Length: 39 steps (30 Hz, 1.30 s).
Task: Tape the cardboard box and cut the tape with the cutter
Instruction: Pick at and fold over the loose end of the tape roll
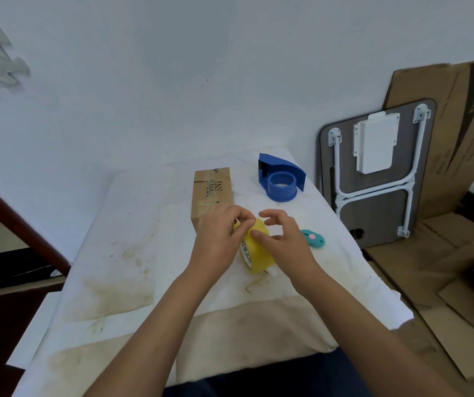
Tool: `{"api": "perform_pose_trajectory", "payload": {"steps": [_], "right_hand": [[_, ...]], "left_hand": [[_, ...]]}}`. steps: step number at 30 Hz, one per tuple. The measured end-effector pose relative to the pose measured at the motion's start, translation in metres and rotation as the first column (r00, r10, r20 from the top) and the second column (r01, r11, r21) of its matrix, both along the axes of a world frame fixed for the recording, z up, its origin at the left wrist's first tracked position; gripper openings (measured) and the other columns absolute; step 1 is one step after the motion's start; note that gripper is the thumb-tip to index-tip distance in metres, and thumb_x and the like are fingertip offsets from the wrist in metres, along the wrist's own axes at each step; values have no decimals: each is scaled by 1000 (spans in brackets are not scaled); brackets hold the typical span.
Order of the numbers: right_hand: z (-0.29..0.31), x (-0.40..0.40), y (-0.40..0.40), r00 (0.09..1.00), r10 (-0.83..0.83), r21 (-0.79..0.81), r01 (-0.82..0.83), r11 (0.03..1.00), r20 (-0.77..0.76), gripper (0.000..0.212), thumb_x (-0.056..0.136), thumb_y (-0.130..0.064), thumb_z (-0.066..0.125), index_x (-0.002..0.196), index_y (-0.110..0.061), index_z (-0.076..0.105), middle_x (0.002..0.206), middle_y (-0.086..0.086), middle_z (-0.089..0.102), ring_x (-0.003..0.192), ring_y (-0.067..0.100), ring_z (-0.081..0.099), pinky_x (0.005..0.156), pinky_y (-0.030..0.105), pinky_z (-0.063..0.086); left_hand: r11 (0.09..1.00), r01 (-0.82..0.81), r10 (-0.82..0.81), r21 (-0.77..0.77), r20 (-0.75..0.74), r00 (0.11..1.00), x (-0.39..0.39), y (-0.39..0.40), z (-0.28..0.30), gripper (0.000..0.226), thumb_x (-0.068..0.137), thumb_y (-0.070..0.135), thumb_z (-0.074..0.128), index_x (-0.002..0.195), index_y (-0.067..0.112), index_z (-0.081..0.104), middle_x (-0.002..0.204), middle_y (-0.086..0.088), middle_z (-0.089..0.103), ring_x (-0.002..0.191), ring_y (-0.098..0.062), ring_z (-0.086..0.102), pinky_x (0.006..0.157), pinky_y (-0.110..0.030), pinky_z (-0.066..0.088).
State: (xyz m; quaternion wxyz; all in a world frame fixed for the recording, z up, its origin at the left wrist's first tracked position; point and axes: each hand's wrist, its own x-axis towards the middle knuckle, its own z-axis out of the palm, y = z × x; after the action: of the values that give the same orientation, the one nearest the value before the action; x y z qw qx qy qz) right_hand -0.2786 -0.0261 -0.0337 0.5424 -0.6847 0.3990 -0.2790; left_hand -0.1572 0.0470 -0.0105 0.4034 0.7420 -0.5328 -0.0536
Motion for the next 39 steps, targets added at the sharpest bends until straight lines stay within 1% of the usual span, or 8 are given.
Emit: {"api": "perform_pose_trajectory", "payload": {"steps": [4,11,15,25,30,32,35,39], "right_hand": [[3,0,6,992,-13,86,2,996,128,15,87,-28,67,97,-38,61,102,-28,48,81,0,55,70,14,43],[6,3,8,996,-38,96,29,995,86,10,83,-32,71,87,-34,62,113,-7,56,90,6,59,63,19,42],[7,3,10,995,-57,92,49,994,76,13,81,-32,72,83,-36,61,114,-6,57,91,5,59,65,19,41],[9,3,12,985,-104,232,70,970,138,5,87,-34,65,84,-31,66,106,-13,61,90,-1,54,76,25,40],[9,4,12,969,-185,296,131,946,165,10,87,-32,65,80,-27,68,86,-20,60,84,1,50,77,29,40],[9,4,11,959,-217,326,150,933,180,9,86,-31,67,79,-25,69,89,-14,62,86,4,51,79,31,42],[8,5,10,952,-241,338,167,926,189,9,85,-29,68,79,-22,69,99,-6,63,85,4,51,69,25,40],[6,5,10,951,-260,330,193,924,169,12,86,-30,68,76,-23,67,92,-13,59,81,3,49,64,22,37]], "left_hand": [[1000,-2,5,-20,163,987,-3,2,3,13,93,27,61,92,20,71,87,10,61,92,-15,51,85,-41,44],[998,-8,33,-60,422,906,-9,11,-6,27,94,33,45,89,19,67,82,2,63,82,-21,56,71,-40,48],[997,-15,52,-81,477,877,-8,11,-12,29,94,33,42,89,18,66,83,0,65,84,-13,43,73,-31,36],[998,-42,41,52,31,999,2,6,9,10,91,28,63,81,30,64,79,17,58,82,-5,54,80,-34,46],[994,30,-30,105,-2,1000,8,6,19,10,90,28,65,91,26,74,82,19,61,79,2,55,64,-8,39],[997,24,-22,79,-23,999,8,7,19,18,91,27,65,106,29,73,98,20,65,86,3,56,70,-6,38],[999,-51,53,15,-276,960,5,14,12,46,89,30,67,132,40,54,116,23,63,98,7,59,83,-10,44],[993,-119,109,1,-413,904,-4,20,-6,30,87,32,69,114,37,57,95,17,74,88,8,64,76,-14,46]]}}
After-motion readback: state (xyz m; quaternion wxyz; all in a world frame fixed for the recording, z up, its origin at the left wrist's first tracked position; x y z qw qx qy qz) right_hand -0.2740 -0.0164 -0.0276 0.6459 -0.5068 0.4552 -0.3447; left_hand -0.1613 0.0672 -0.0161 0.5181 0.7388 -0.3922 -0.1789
